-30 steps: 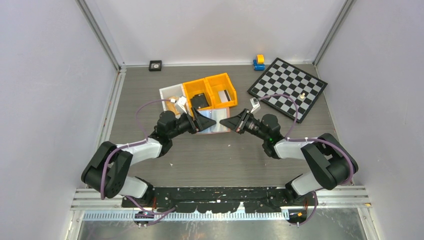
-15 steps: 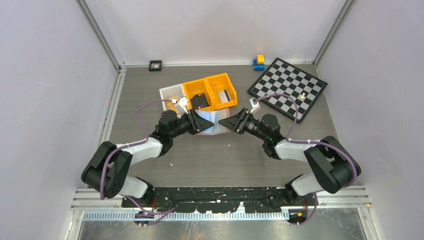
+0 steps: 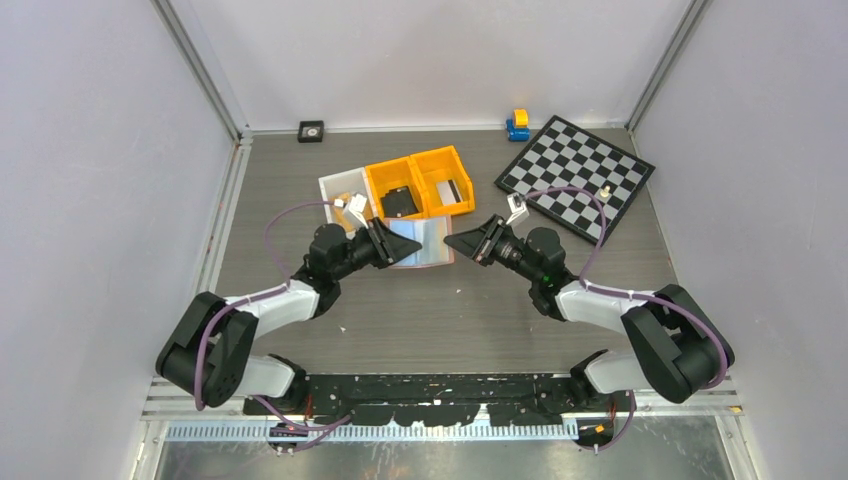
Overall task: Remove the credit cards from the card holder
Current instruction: Remove the credit card from the card holder.
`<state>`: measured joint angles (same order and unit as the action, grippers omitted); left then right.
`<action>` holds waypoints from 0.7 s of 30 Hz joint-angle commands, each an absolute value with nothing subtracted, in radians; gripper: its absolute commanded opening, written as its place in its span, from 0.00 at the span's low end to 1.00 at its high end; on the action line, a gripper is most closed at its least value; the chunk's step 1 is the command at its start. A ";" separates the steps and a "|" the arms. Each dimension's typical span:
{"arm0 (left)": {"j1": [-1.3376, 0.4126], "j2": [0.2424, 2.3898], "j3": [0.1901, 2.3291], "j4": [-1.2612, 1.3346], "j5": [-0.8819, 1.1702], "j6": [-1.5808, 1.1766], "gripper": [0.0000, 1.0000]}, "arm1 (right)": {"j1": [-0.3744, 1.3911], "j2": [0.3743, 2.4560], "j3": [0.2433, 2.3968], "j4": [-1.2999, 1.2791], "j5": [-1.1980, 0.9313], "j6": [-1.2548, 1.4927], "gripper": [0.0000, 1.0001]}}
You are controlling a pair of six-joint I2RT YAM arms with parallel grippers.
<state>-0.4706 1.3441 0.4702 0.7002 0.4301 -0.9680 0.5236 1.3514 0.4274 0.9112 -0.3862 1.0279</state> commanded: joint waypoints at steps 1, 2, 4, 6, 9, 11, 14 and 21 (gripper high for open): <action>-0.465 1.321 0.464 0.806 0.445 -0.985 0.26 | 0.526 1.334 0.449 0.892 -0.372 1.006 0.22; -0.465 1.325 0.465 0.817 0.457 -0.990 0.25 | 0.526 1.338 0.452 0.891 -0.375 1.007 0.24; -0.464 1.336 0.468 0.835 0.469 -0.999 0.25 | 0.526 1.345 0.460 0.878 -0.377 1.007 0.25; -0.465 1.344 0.465 0.854 0.480 -1.010 0.25 | 0.526 1.348 0.475 0.835 -0.371 0.998 0.19; -0.465 1.357 0.468 0.888 0.502 -1.023 0.25 | 0.526 1.358 0.493 0.791 -0.372 0.985 0.17; -0.465 1.367 0.472 0.905 0.514 -1.032 0.25 | 0.526 1.369 0.496 0.794 -0.379 0.990 0.16; -0.465 1.373 0.468 0.914 0.512 -1.039 0.23 | 0.526 1.370 0.482 0.874 -0.409 1.010 0.08; -0.464 1.354 0.506 0.707 0.456 -0.977 0.53 | 0.525 1.328 0.467 0.920 -0.435 1.013 0.04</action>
